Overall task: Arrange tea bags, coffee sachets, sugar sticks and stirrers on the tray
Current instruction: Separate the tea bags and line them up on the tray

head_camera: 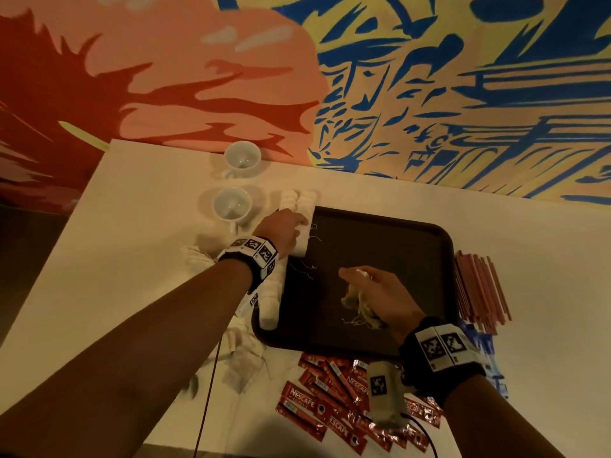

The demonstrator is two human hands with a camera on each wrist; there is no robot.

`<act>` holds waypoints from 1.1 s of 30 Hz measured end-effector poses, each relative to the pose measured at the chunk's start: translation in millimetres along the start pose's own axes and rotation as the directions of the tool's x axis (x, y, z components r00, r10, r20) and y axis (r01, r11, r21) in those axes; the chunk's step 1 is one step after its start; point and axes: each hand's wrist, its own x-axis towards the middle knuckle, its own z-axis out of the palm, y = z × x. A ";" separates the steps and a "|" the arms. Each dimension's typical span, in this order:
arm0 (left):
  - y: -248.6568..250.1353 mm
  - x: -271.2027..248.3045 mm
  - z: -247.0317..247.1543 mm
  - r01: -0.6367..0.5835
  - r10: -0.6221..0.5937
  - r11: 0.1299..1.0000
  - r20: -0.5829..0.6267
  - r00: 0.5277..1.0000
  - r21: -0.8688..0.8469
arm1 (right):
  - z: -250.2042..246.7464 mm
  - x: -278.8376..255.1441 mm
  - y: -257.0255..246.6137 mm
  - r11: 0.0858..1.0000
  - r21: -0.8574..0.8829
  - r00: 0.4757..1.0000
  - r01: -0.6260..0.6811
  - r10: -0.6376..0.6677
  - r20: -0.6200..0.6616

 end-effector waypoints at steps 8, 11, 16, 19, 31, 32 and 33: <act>6.3 -21.4 4.8 -0.008 0.008 0.996 -0.002 1.000 0.087 | -1.8 2.7 -0.8 1.000 0.017 1.000 -0.010 0.009 0.013; 4.5 -21.7 8.3 0.023 -0.029 0.989 0.037 0.999 0.147 | -2.0 1.0 -1.9 1.000 0.017 1.000 0.006 -0.007 0.019; 10.2 -23.2 2.2 0.052 -0.056 0.993 0.033 0.998 0.104 | -5.5 -2.5 -2.3 0.999 0.019 0.999 0.043 -0.044 0.031; 15.5 -36.7 -11.8 0.054 -0.054 0.998 -0.049 0.997 -0.014 | -9.8 -9.2 -6.6 0.997 0.044 0.997 0.069 -0.070 0.025; 127.4 -170.7 -60.0 -0.078 0.156 0.732 0.054 0.986 -0.677 | -28.6 -49.6 -35.9 0.960 0.006 0.960 0.280 -0.280 -0.002; 135.6 -175.6 -57.3 -0.085 0.136 0.716 0.018 0.991 -0.693 | -31.0 -53.8 -36.6 0.955 0.015 0.956 0.295 -0.295 -0.001; 142.9 -180.3 -55.4 -0.088 0.106 0.697 -0.020 0.994 -0.711 | -33.7 -58.6 -36.6 0.951 0.015 0.952 0.307 -0.307 0.003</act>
